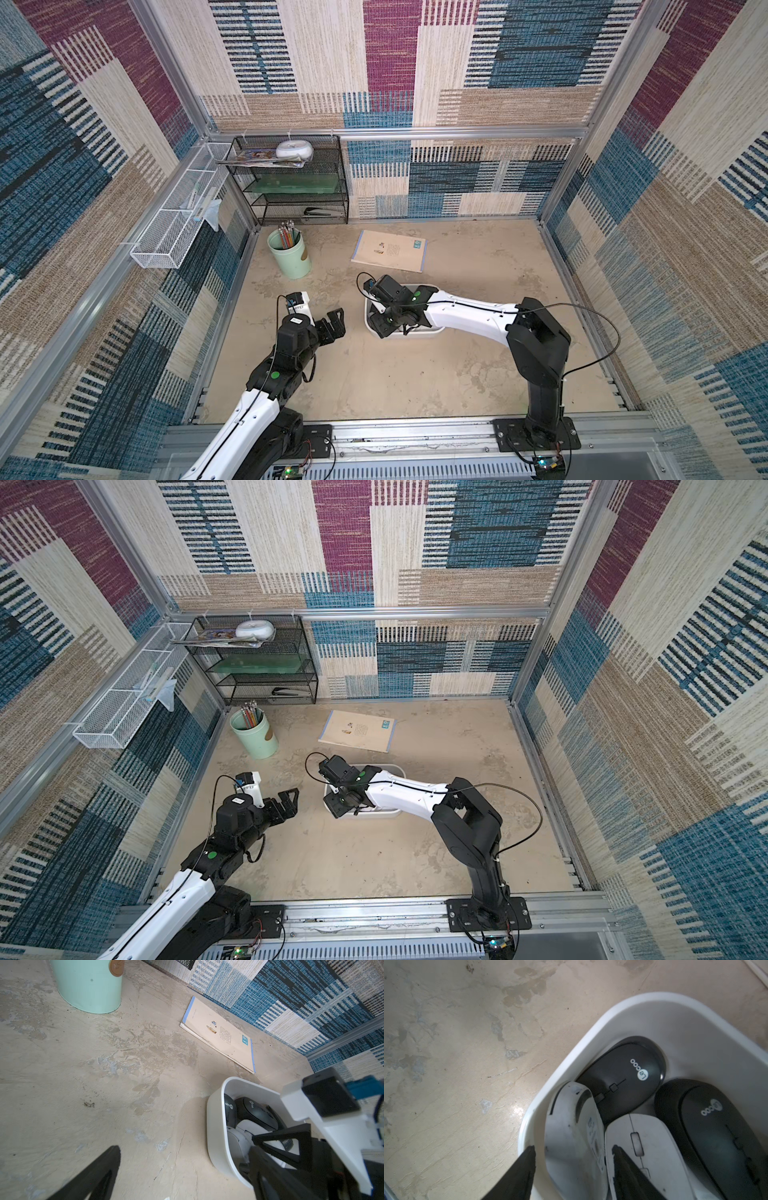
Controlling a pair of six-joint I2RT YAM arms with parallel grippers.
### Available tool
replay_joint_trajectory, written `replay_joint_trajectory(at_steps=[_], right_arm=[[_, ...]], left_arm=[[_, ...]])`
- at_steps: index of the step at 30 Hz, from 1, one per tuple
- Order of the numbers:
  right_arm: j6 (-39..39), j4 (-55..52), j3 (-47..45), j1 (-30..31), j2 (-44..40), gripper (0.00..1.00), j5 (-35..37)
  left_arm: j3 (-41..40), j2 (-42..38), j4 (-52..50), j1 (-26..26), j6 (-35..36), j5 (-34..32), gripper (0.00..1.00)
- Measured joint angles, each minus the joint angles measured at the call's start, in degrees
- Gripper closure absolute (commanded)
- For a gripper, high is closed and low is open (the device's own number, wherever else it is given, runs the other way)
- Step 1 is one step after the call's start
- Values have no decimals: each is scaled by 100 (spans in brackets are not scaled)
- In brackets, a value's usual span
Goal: Take out the mouse from the storage box
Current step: Pick up the mouse from the storage box.
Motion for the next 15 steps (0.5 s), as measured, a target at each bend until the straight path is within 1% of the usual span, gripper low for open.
replay_joint_trajectory(at_steps=[7, 9, 12, 15], right_arm=[[2, -114, 186, 0, 289, 40, 258], [9, -109, 190, 0, 332, 42, 293], [42, -87, 195, 0, 385, 49, 332], [66, -90, 214, 2, 407, 59, 332]], left_arm=[[0, 2, -2, 4, 0, -4, 0], [2, 13, 0, 4, 0, -7, 1], [2, 26, -9, 4, 0, -11, 0], [2, 39, 0, 4, 0, -26, 1]])
